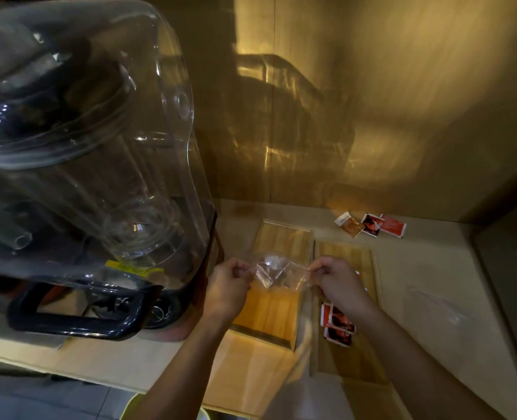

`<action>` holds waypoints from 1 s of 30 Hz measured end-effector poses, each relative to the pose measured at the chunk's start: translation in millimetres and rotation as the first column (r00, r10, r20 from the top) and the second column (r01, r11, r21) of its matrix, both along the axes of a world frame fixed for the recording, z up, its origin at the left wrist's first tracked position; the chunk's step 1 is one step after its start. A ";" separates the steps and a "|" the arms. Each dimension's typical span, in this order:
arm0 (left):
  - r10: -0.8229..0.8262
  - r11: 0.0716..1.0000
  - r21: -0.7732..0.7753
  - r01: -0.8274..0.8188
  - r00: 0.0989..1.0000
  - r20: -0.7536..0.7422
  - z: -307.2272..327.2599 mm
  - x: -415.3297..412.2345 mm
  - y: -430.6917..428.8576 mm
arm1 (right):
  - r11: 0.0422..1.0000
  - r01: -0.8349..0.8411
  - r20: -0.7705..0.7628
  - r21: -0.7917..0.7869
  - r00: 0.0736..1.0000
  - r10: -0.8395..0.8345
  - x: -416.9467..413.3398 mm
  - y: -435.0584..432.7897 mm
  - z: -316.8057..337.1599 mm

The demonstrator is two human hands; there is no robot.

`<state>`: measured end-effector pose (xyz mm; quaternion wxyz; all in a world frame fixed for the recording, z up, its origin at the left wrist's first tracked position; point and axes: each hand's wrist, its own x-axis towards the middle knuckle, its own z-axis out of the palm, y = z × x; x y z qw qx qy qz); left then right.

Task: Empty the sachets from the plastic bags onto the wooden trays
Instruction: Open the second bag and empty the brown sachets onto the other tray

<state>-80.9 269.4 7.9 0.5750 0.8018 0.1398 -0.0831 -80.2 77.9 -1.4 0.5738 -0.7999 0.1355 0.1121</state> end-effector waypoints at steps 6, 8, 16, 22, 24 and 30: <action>-0.014 1.000 0.009 0.014 1.000 0.020 3.9 3.1 1.8 | 0.999 -0.014 0.035 -0.033 0.999 0.015 1.7 -1.6 10.8; -0.008 0.999 0.043 0.006 1.000 0.029 3.3 4.1 2.3 | 0.999 -0.013 0.063 -0.031 0.998 0.014 0.7 -1.1 13.1; 0.019 1.000 -0.015 -0.018 0.997 0.073 11.9 3.4 1.9 | 0.994 0.008 0.099 0.113 0.995 -0.019 -3.3 3.2 23.7; 0.068 0.985 -0.163 -0.052 0.993 0.094 26.2 3.6 -0.9 | 0.977 0.058 0.101 0.206 0.992 -0.080 -2.3 7.4 34.1; 0.067 0.989 -0.141 -0.050 0.990 0.121 29.4 3.1 -2.8 | 0.972 0.061 0.098 0.227 0.992 -0.085 -0.8 9.8 36.0; 0.072 0.997 -0.015 -0.071 0.985 0.158 36.5 0.6 -6.2 | 0.962 0.085 0.040 0.258 0.994 -0.099 0.2 14.8 40.9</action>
